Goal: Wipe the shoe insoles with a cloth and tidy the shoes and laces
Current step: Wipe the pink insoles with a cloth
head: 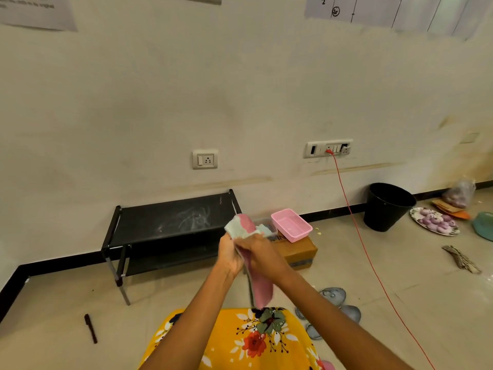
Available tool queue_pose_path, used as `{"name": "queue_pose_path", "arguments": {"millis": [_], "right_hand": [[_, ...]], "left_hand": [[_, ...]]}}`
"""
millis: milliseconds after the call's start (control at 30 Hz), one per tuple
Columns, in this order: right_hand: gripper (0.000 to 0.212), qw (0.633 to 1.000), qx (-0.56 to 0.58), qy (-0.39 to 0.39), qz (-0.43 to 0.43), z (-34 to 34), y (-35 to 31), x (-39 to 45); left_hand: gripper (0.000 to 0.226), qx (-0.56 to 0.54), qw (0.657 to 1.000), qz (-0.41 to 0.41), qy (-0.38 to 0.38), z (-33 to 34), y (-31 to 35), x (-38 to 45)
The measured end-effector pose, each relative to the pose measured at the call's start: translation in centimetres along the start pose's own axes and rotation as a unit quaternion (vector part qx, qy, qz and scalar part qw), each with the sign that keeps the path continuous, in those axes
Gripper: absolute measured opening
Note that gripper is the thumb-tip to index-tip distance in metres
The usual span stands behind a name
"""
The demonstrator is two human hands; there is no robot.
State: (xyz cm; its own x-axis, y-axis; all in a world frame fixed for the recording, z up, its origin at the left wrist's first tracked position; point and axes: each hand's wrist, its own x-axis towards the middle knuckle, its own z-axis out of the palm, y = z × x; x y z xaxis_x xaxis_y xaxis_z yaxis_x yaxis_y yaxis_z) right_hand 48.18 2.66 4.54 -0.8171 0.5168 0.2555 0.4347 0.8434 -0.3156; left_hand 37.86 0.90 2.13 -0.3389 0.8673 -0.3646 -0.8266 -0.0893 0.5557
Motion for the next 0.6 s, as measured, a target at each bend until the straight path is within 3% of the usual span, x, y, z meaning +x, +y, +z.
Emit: {"name": "queue_pose_path", "arguments": {"millis": [100,167,267,467,500,600], "right_hand": [[0.023,0.995,-0.05,0.006,-0.092,-0.4,0.0,-0.7],[0.02,0.996,-0.064,0.033,-0.043,-1.1,0.9,0.3],[0.032,0.995,-0.003,0.065,0.079,-1.7,1.2,2.1],[0.03,0.999,0.045,0.0,-0.028,-1.1,-1.0,-0.1],[0.03,0.999,0.047,0.007,-0.014,-1.5,-0.5,0.4],[0.033,0.984,0.076,0.057,0.148,-2.1,1.8,2.5]], "left_hand": [[0.046,0.008,1.0,-0.012,0.003,-0.8,0.2,0.0],[0.046,0.005,1.0,-0.008,-0.014,-0.3,-0.3,-0.6],[0.049,0.017,1.0,-0.005,-0.019,0.6,-0.5,-1.2],[0.041,0.012,1.0,-0.001,-0.006,-0.6,0.9,-0.6],[0.041,0.009,1.0,-0.005,-0.015,-0.2,0.8,-1.0],[0.048,0.024,0.999,-0.014,-0.034,0.9,0.0,-1.6]]}}
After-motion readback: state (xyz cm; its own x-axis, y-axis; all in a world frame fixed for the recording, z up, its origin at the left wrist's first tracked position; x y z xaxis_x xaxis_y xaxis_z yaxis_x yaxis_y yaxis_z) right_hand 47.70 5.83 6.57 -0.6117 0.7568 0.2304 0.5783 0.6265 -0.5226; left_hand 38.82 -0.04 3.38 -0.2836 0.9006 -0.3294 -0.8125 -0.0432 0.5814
